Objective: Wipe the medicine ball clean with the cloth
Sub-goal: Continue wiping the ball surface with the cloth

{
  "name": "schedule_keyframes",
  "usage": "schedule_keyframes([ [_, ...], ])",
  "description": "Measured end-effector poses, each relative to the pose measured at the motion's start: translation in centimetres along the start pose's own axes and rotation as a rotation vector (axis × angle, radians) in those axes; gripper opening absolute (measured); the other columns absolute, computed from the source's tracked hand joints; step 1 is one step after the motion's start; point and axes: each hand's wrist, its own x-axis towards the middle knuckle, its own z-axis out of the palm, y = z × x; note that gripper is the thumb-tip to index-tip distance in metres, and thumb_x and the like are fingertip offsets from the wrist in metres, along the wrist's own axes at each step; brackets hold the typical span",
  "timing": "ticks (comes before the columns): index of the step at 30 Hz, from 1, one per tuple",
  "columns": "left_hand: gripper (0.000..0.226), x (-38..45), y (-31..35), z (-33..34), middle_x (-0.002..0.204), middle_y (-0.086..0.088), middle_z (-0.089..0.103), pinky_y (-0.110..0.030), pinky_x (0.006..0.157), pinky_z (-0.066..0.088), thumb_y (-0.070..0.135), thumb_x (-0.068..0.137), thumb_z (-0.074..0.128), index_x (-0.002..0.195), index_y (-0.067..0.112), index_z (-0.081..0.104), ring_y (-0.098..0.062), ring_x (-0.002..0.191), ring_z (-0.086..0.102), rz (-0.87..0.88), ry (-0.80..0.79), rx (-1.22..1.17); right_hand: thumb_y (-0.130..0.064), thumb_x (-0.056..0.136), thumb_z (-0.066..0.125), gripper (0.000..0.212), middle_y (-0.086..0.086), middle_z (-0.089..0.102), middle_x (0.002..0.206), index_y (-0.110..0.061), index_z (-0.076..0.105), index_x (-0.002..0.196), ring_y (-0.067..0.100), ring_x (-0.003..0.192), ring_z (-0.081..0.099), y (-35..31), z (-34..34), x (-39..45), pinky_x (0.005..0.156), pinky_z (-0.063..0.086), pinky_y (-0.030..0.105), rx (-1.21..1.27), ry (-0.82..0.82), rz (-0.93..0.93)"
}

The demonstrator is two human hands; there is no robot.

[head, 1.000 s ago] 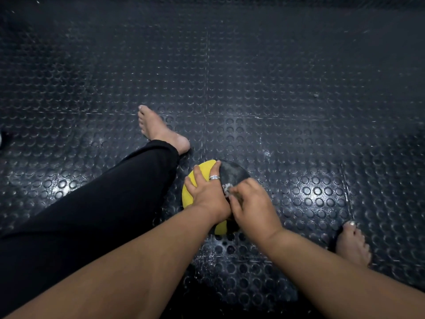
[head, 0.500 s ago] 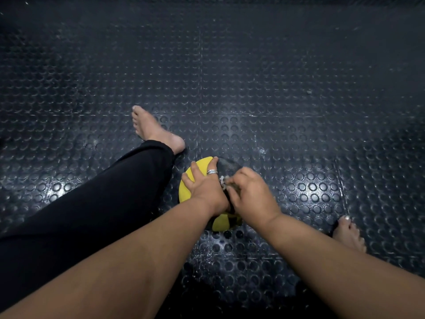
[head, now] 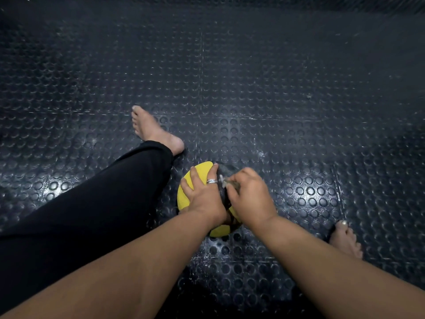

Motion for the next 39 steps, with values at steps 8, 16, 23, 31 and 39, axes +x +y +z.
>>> schedule_keyframes([
  [8,0.129,0.5,0.0,-0.8,0.153,-0.006,-0.031,-0.057,0.116,0.021,0.023,0.070,0.086,0.147,0.051,-0.014,-0.040,0.143,-0.021,0.020,-0.017,0.019,-0.012,0.087,0.060,0.010,-0.001,0.052,0.088,-0.005,0.067,0.088,0.017,0.082,0.054,-0.9,-0.6,-1.5,0.077,0.044,0.026,0.029,-0.008,0.097],
  [16,0.138,0.1,0.0,-0.1,0.151,-0.001,-0.035,-0.064,0.112,0.024,0.035,0.060,0.092,0.146,0.051,-0.015,-0.039,0.143,-0.025,0.031,-0.031,0.052,-0.012,0.089,0.056,0.017,0.008,0.056,0.104,-0.004,0.067,0.100,0.022,0.094,0.056,-0.5,-0.1,2.0,0.083,0.038,0.022,0.071,0.011,0.281],
  [23,0.129,0.8,-0.1,-0.4,0.154,-0.006,-0.030,-0.055,0.117,0.020,0.023,0.068,0.086,0.146,0.051,-0.013,-0.041,0.143,-0.019,0.035,0.010,0.054,-0.013,0.090,0.058,0.015,-0.004,0.049,0.092,-0.004,0.067,0.097,0.011,0.083,0.048,-0.5,-0.3,-2.0,0.074,0.032,0.011,0.018,0.009,0.163],
  [31,0.141,-0.6,-0.6,-0.8,0.152,-0.007,-0.031,-0.060,0.116,0.020,0.040,0.057,0.093,0.147,0.047,-0.014,-0.042,0.143,-0.022,0.083,-0.006,0.090,-0.017,0.091,0.055,0.021,0.004,0.055,0.108,-0.007,0.066,0.106,0.019,0.094,0.056,-0.7,-0.6,1.7,0.080,0.038,0.019,0.062,-0.045,0.299],
  [39,0.121,0.1,-2.0,-2.3,0.162,-0.011,-0.008,-0.044,0.120,0.013,0.039,0.067,0.087,0.155,0.033,0.004,-0.036,0.148,0.001,-0.027,0.094,-0.283,-0.026,0.089,0.060,0.027,0.002,0.049,0.106,-0.029,0.063,0.117,0.018,0.101,0.052,0.6,-1.4,-1.2,0.093,0.044,0.030,0.190,-0.173,0.284],
])
